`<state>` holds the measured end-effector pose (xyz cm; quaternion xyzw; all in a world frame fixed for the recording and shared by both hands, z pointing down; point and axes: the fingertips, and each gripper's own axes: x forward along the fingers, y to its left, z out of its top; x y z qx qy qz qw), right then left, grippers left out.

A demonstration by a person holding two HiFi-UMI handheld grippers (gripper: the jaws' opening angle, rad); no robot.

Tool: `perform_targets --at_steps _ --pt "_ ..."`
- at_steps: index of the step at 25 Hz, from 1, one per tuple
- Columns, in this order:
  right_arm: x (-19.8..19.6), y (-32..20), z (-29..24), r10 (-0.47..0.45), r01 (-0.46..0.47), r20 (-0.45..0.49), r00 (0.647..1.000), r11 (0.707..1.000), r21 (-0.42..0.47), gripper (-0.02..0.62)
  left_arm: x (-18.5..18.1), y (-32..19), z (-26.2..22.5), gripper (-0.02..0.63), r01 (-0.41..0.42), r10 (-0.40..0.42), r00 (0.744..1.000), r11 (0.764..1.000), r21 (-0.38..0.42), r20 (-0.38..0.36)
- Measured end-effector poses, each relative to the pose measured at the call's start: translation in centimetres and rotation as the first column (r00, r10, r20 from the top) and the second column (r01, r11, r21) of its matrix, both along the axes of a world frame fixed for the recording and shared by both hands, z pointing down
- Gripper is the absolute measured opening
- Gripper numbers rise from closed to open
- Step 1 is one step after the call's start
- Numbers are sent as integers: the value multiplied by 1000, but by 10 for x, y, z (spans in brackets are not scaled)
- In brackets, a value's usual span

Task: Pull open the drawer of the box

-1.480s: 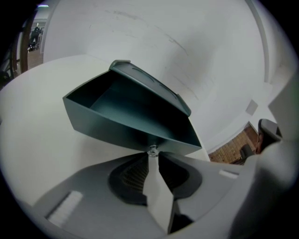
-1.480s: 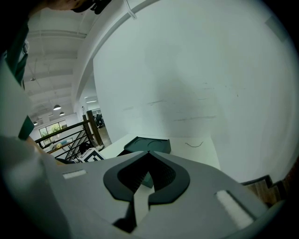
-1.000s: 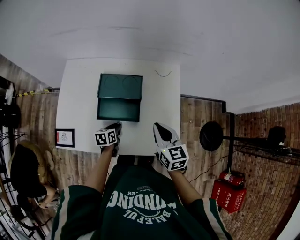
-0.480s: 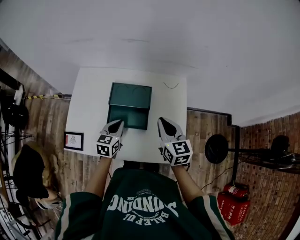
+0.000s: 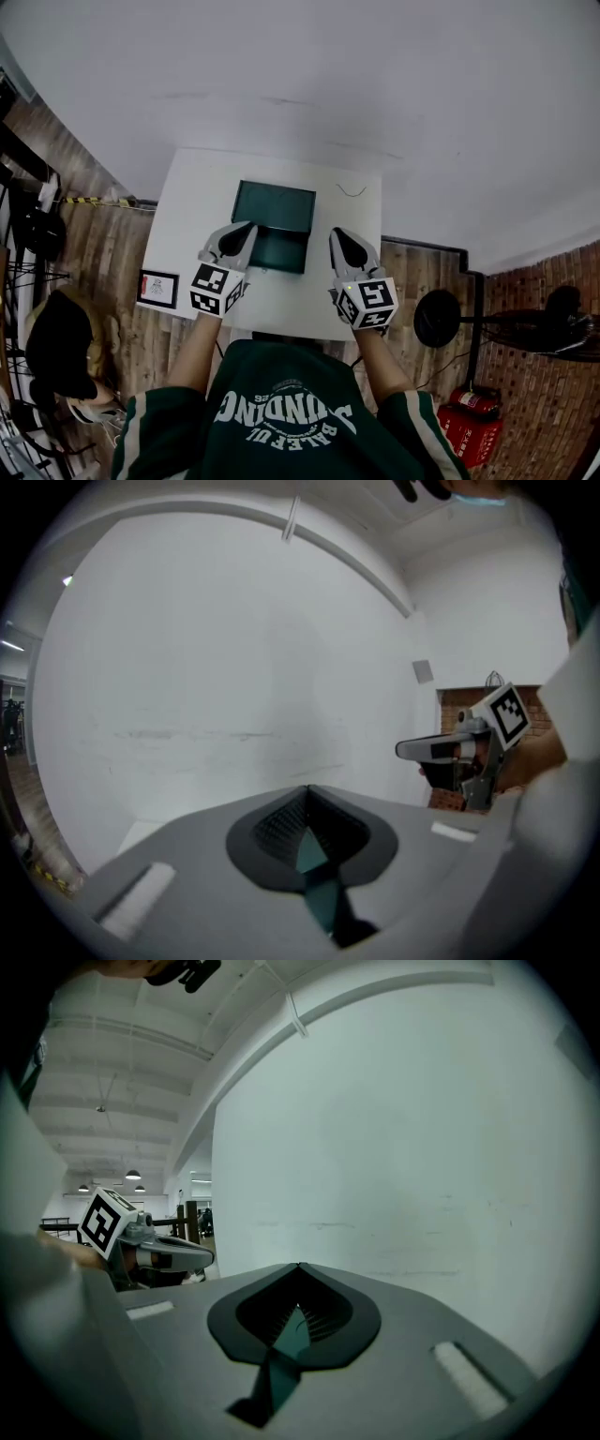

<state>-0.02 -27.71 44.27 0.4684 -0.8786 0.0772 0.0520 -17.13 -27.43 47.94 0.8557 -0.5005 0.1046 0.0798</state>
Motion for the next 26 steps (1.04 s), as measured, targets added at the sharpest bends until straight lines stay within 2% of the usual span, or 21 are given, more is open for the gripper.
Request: perform_targets --at_steps 8,26 --pt "-3 3 -2 1 -1 1 1000 1000 11 2 -6 -2 -11 52 8 -8 1000 1000 22 -13" --pt "-1 0 6 -9 9 -7 1000 1000 -5 2 -2 -9 -9 52 1 0 1000 1000 7 -22"
